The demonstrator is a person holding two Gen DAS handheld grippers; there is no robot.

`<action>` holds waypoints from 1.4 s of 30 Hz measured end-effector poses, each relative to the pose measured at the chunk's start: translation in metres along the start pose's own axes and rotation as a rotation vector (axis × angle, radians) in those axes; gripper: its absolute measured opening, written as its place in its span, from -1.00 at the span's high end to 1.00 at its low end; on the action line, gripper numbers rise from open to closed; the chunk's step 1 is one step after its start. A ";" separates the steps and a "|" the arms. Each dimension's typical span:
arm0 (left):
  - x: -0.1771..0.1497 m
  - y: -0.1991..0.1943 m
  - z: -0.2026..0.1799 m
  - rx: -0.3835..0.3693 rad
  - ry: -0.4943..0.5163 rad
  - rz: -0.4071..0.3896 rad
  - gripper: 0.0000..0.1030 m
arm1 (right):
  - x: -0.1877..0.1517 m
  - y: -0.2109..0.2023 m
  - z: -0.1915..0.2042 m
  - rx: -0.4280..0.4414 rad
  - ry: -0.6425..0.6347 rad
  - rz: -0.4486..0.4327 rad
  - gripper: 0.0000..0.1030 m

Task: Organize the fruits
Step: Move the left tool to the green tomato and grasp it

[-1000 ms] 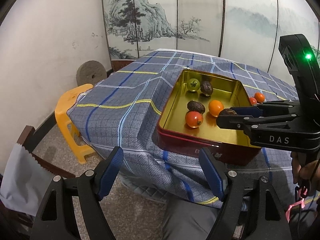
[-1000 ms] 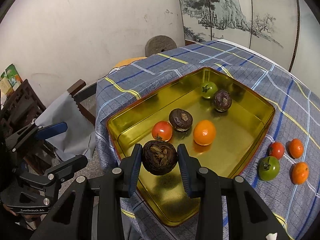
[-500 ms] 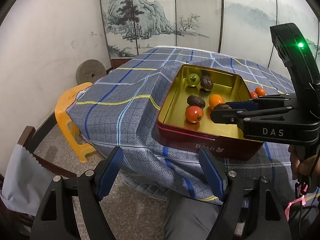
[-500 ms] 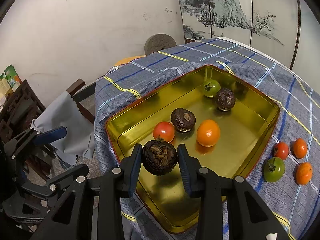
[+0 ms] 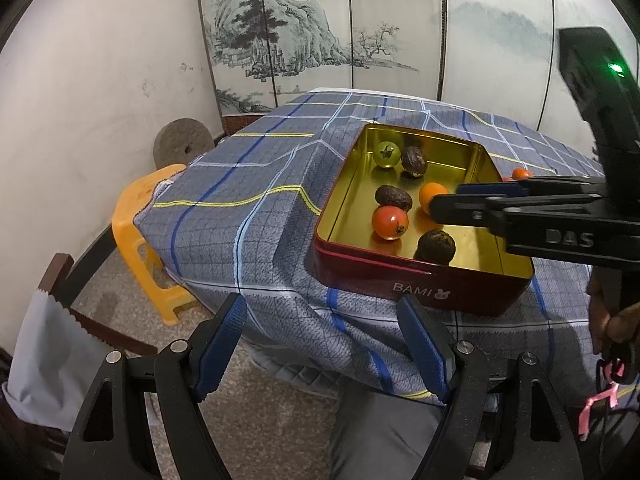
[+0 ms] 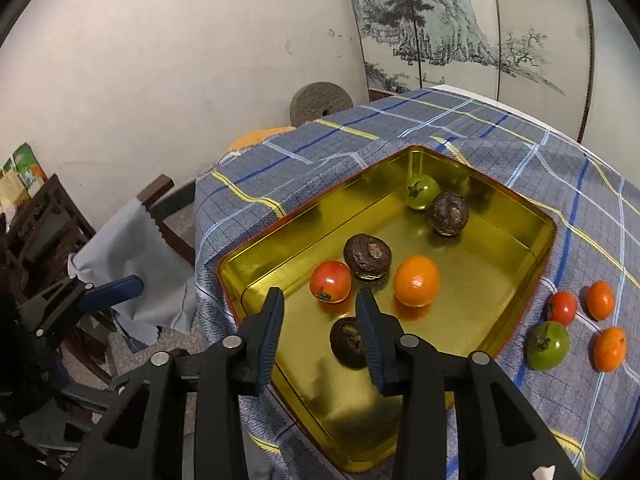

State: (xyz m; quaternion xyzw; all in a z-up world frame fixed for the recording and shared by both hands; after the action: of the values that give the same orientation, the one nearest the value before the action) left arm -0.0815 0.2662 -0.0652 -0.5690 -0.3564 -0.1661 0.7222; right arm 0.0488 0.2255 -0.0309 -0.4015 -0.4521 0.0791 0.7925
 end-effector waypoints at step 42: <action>0.103 0.086 -0.278 -0.425 0.733 0.139 -0.14 | -0.195 -0.227 -0.258 -0.304 0.529 -0.272 -0.26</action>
State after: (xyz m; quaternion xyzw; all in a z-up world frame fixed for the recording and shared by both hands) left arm 0.1356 0.0477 -0.0806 -0.6313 0.0054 -0.3780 0.6771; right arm 0.0834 -0.1662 -0.0669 -0.4579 -0.2869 -0.2026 0.8167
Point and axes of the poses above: each gripper's, at about its wrist camera, not at the fingertips, and y roughly the way its jaws point, z to its left, x to its top, the point moved 7 cm from there along y, roughly the way its jaws point, and after that the axes turned 5 degrees about x, right-handed, at the moved point
